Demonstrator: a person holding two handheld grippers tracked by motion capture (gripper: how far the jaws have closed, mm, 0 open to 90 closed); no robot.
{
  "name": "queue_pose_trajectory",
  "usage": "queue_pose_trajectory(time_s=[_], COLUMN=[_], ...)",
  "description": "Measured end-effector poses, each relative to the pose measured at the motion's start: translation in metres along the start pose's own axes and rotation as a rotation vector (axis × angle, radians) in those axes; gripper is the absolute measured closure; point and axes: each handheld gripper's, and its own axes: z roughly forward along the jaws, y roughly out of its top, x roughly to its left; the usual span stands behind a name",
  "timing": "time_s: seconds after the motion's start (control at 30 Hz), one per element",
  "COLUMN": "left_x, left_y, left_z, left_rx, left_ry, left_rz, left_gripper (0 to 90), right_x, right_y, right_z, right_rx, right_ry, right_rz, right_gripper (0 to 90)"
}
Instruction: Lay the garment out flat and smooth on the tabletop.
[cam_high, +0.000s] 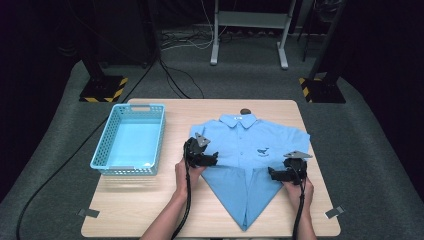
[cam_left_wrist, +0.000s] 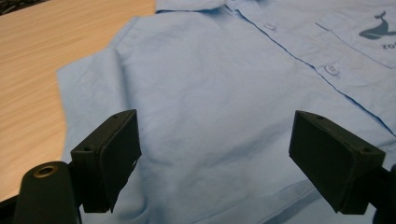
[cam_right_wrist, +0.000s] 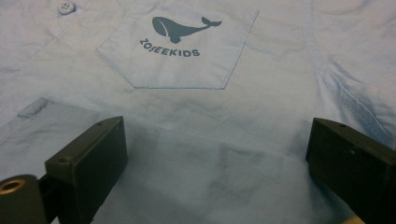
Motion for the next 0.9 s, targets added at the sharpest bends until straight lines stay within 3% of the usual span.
queue_pose_trajectory(time_s=[0.13,0.2,0.27,0.57,0.63,0.77,0.9], left_x=[0.0,0.004,0.009,0.039,0.044,0.047,0.039], left_y=[0.002,0.004,0.003,-0.014,-0.018,-0.019,-0.017], left_z=[0.02,0.031,0.037,0.026,0.022,0.019,0.007], left_rx=[0.066,0.124,0.153,0.127,0.13,0.135,0.072], left_ry=[-0.014,-0.014,0.012,0.111,0.129,0.113,0.079], left_rz=[0.036,0.028,-0.001,-0.179,-0.199,-0.209,-0.198], left_gripper=[15.6,14.3,11.0,9.5,8.5,6.4,5.3], right_x=[0.0,0.0,0.0,0.0,0.0,0.0,0.0], right_y=[0.0,0.0,0.0,0.0,0.0,0.0,0.0], right_z=[0.0,0.0,0.0,0.0,0.0,0.0,0.0], right_rx=[0.001,0.0,0.0,0.0,0.0,0.0,0.0], right_ry=[0.001,0.001,0.001,0.001,0.0,0.0,0.0], right_rz=[0.003,0.002,0.003,0.003,0.003,0.002,0.003], right_gripper=[4.8,4.9,4.9,4.9,4.9,4.9,4.9])
